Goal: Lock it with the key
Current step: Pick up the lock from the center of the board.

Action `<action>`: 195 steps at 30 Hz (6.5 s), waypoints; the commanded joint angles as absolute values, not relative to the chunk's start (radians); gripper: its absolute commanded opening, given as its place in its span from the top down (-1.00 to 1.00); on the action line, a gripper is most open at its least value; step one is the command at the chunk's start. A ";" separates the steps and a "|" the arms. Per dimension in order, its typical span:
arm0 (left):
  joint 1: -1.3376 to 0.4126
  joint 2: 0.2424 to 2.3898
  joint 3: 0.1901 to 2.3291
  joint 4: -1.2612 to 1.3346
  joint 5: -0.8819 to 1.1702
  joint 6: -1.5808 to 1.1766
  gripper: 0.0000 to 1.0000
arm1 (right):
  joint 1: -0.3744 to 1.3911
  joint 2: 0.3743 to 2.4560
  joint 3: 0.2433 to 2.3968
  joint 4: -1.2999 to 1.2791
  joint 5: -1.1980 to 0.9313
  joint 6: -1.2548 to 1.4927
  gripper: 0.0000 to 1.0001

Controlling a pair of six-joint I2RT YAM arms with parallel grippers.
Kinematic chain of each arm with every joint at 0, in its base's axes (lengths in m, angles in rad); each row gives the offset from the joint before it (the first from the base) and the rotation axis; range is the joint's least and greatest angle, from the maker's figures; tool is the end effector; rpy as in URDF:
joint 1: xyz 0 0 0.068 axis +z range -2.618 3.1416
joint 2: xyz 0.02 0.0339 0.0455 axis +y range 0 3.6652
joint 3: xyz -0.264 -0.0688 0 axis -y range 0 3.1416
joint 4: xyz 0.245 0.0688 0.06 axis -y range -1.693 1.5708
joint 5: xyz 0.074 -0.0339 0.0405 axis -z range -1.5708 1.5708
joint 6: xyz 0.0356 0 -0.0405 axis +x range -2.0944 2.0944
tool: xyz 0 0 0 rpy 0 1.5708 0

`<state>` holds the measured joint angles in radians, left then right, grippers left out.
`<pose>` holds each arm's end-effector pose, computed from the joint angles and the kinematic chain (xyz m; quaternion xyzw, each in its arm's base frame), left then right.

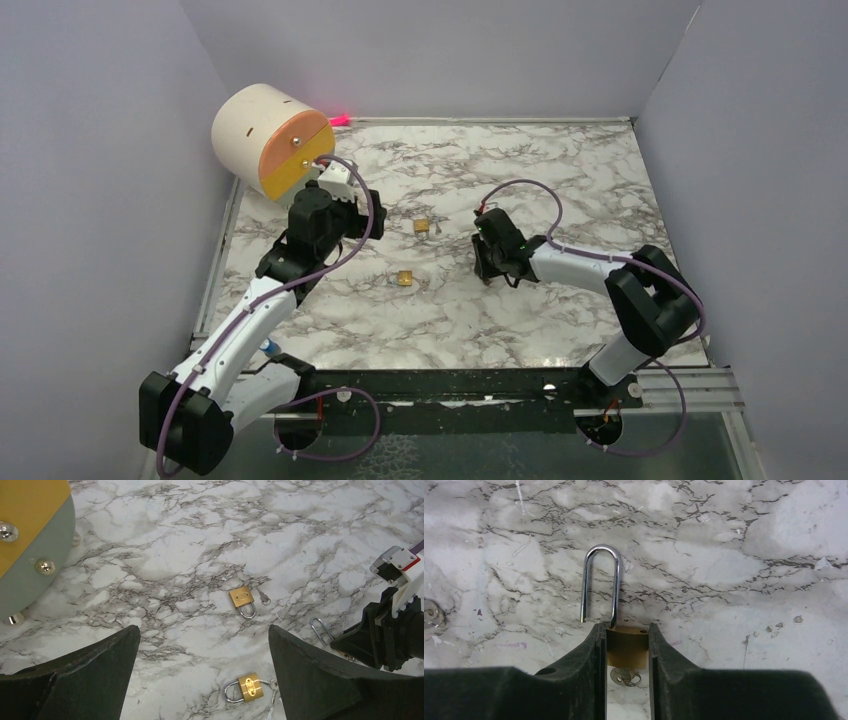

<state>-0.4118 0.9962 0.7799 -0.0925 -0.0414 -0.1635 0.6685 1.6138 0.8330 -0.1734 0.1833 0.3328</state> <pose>0.2142 -0.0919 0.3078 0.0878 0.8026 -0.1513 0.5703 0.2478 0.1875 0.1585 -0.1311 0.9402 0.0685 0.3069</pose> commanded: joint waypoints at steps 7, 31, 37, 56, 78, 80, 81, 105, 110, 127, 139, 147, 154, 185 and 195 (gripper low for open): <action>-0.403 1.007 0.825 -0.052 0.064 -0.102 -0.97 | 0.676 1.455 0.820 -0.078 -0.162 0.288 0.76; -0.362 1.084 0.835 -0.075 1.169 0.028 -0.90 | 0.548 1.335 0.865 0.209 -1.103 0.407 0.77; -0.360 1.092 0.841 -0.078 1.277 0.034 -0.79 | 0.526 1.336 0.829 0.322 -1.204 0.492 0.77; -0.360 1.120 0.825 0.018 1.305 -0.047 -0.51 | 0.529 1.389 0.790 0.421 -1.264 0.554 0.79; -0.380 1.165 0.822 0.041 1.317 -0.076 0.05 | 0.541 1.416 0.788 0.457 -1.264 0.578 0.80; -0.380 1.165 0.824 0.043 1.313 -0.077 0.15 | 0.541 1.419 0.790 0.457 -1.264 0.580 0.80; -0.380 1.165 0.824 0.044 1.313 -0.076 0.17 | 0.541 1.418 0.790 0.457 -1.265 0.580 0.80; -0.380 1.121 0.778 0.188 1.247 -0.197 1.00 | 0.539 1.365 0.887 0.258 -1.098 0.439 -0.02; -0.364 1.086 0.753 0.346 1.125 -0.298 1.00 | 0.530 1.228 0.915 0.199 -0.794 0.346 -0.06; -0.371 1.026 0.651 0.849 0.827 -0.653 1.00 | 0.531 1.151 0.780 0.555 -0.840 0.293 -0.01; -0.373 1.022 0.635 0.901 0.819 -0.691 1.00 | 0.531 1.175 0.774 0.640 -0.909 0.318 0.13; -0.373 1.010 0.630 0.909 0.829 -0.698 1.00 | 0.534 1.223 0.788 0.684 -0.928 0.329 0.15; -0.373 1.010 0.626 0.914 0.840 -0.699 1.00 | 0.538 1.230 0.785 0.709 -0.918 0.321 0.09; -0.343 1.030 0.666 0.867 1.016 -0.656 1.00 | 0.551 1.320 1.018 0.354 -1.136 0.337 0.99; -0.339 1.058 0.730 0.820 1.274 -0.679 0.72 | 0.551 1.325 1.094 0.210 -1.206 0.331 0.99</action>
